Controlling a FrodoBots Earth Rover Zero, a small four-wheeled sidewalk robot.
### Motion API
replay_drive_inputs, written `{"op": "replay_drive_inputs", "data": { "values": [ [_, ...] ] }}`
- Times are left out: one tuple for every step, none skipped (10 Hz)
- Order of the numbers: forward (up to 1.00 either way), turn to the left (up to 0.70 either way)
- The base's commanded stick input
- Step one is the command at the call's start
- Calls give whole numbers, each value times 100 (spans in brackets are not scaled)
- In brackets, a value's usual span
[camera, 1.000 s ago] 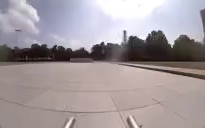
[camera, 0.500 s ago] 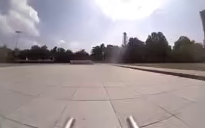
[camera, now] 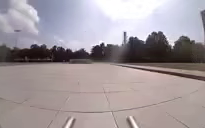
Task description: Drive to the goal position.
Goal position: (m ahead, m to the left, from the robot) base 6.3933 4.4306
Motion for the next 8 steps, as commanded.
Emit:
{"op": "replay_drive_inputs", "data": {
  "values": [
    [70, 5],
    [70, 5],
    [70, 5],
    [70, 5],
    [70, 5],
    [70, 5],
    [70, 5],
    [70, 5]
  ]
}}
